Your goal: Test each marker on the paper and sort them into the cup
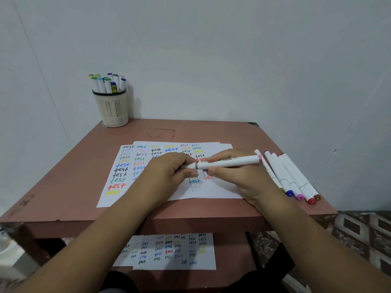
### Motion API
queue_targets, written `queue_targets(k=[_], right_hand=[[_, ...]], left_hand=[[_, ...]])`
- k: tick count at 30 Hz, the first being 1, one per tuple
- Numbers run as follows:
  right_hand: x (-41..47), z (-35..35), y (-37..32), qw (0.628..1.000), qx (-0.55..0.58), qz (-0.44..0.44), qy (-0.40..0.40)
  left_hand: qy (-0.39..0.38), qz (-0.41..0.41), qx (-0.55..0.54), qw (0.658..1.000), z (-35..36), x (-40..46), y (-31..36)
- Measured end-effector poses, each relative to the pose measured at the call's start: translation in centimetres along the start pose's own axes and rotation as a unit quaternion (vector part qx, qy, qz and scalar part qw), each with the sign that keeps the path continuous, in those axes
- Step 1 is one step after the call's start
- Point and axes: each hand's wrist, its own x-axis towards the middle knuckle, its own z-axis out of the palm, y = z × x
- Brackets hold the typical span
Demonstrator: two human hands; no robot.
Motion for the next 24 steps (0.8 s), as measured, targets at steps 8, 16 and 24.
queue_targets(k=[8, 16, 24], right_hand=[[0.2, 0.3, 0.2, 0.999, 0.001, 0.013, -0.032], [1.3, -0.4, 0.8, 0.98, 0.17, 0.084, 0.061], [1.7, -0.3, -0.1, 0.957, 0.206, 0.09, 0.184]], left_hand=[[0.0, 0.012, -0.011, 1.0, -0.1, -0.2, -0.7], [0.007, -0.108, 0.052, 0.993, 0.1, 0.2, -0.4], [-0.044, -0.224, -0.158, 0.961, -2.3, 1.1, -0.9]])
